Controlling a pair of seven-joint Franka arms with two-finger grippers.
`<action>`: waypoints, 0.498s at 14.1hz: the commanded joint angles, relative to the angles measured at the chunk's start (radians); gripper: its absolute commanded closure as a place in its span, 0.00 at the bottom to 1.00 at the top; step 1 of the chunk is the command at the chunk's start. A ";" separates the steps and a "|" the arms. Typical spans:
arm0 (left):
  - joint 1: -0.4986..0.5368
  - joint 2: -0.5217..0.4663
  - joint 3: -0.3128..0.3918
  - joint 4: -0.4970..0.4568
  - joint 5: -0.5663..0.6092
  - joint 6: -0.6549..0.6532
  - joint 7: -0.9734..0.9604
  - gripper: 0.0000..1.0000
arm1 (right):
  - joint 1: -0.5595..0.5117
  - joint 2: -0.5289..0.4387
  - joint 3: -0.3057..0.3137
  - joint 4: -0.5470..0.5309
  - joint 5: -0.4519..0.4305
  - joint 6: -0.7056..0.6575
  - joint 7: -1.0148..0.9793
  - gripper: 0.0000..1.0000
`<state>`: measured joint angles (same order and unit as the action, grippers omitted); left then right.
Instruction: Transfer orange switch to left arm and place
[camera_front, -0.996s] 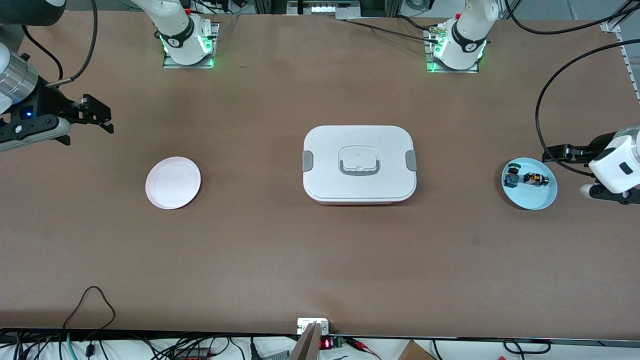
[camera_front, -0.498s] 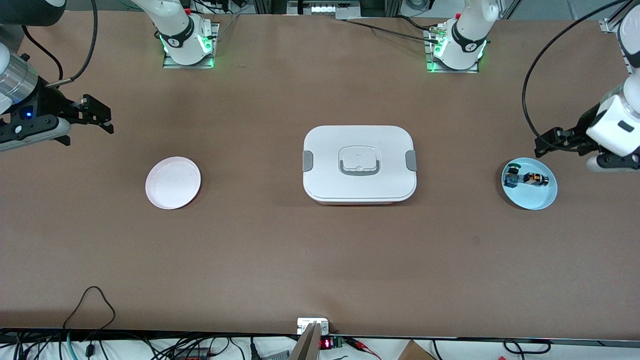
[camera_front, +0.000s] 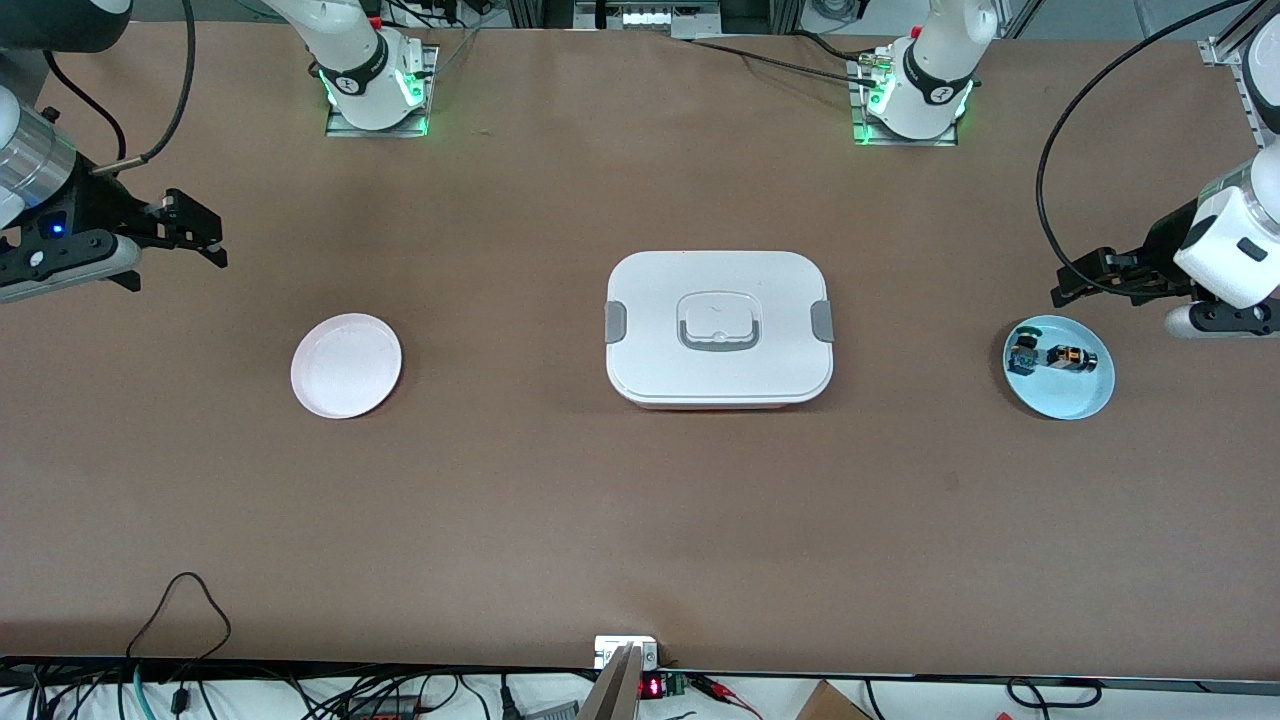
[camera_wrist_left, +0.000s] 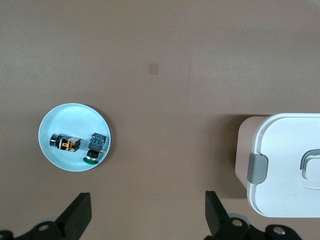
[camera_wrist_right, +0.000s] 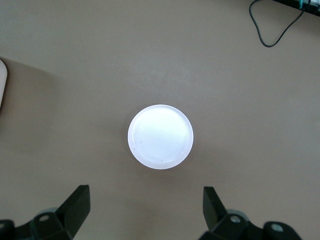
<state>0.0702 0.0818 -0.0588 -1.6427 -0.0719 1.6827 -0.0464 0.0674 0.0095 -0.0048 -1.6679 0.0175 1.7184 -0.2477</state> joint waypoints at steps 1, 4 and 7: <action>0.003 0.029 0.004 0.050 -0.020 -0.035 0.030 0.00 | -0.005 0.003 0.003 0.007 -0.011 0.003 0.005 0.00; 0.003 0.029 0.004 0.052 -0.020 -0.035 0.031 0.00 | -0.005 0.003 0.003 0.007 -0.011 0.001 0.005 0.00; -0.009 0.029 -0.007 0.052 0.065 -0.031 0.034 0.00 | -0.005 0.003 0.003 0.007 -0.011 0.003 0.005 0.00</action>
<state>0.0697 0.0976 -0.0595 -1.6228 -0.0610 1.6726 -0.0378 0.0672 0.0095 -0.0049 -1.6679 0.0175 1.7184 -0.2477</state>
